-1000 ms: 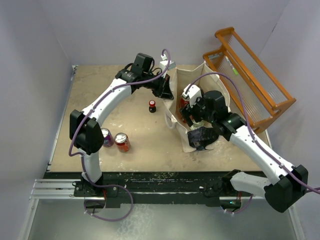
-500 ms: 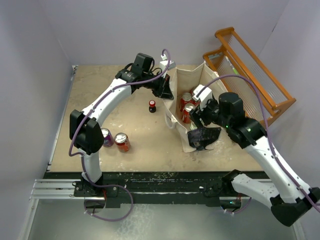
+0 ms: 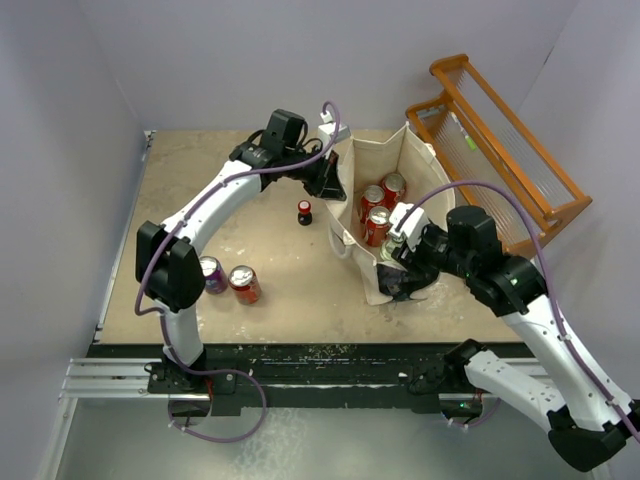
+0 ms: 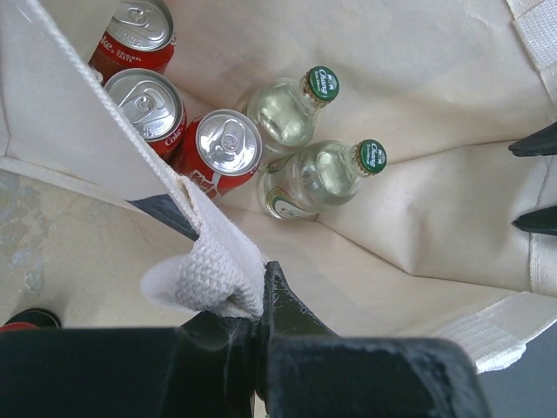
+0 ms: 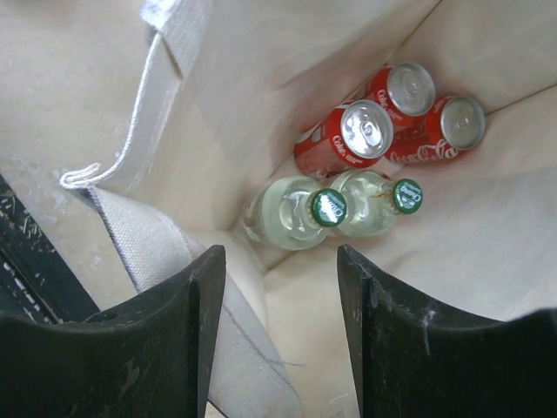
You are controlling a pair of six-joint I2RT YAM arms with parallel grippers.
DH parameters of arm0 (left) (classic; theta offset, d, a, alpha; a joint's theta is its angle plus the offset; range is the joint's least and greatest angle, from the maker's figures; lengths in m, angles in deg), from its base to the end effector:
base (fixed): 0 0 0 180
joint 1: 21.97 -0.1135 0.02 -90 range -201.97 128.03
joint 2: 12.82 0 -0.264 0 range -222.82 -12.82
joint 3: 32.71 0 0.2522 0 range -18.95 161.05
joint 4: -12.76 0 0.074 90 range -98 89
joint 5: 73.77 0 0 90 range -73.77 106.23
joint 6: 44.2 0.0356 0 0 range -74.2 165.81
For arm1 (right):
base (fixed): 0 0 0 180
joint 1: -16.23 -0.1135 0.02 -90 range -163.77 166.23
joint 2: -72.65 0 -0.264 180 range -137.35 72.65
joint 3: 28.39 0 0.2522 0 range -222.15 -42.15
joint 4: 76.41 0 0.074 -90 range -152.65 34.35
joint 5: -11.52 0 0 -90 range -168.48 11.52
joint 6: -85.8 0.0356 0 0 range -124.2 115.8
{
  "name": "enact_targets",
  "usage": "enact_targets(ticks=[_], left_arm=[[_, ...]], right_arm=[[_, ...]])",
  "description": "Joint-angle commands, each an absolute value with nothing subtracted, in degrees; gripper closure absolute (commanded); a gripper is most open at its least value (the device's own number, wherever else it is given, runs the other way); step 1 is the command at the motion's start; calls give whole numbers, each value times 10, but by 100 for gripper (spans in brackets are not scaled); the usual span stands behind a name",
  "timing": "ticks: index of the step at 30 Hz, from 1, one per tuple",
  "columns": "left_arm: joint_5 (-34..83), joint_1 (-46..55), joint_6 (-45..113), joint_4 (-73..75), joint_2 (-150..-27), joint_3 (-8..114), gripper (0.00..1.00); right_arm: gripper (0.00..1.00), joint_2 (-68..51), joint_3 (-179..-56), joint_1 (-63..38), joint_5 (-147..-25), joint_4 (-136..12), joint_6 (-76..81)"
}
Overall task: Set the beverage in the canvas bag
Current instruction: Adjust the canvas bag at the center of the board.
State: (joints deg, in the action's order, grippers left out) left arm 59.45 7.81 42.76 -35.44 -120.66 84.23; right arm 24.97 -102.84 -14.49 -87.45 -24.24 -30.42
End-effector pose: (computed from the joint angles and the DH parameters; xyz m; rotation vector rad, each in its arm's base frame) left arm 0.3589 -0.2335 0.3417 0.9290 2.0820 -1.1525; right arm 0.1399 0.0896 0.3755 -1.0468 1.7211 0.2076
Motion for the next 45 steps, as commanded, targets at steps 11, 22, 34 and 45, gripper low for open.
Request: enact_targets(ticks=[11,22,34,45], left_arm=[[606,87,507,-298,-1150,776,100],[611,94,534,-279,-1142,725,100],[596,98,572,-289,-1135,691,100],[600,98,554,-277,-1124,718,79]], right_arm=[[47,285,-944,-143,-905,-199,-393],[48,293,-906,-144,-900,-215,-426],[45,272,-911,-144,-910,-229,-397],[34,248,-983,-143,-851,-319,-279]])
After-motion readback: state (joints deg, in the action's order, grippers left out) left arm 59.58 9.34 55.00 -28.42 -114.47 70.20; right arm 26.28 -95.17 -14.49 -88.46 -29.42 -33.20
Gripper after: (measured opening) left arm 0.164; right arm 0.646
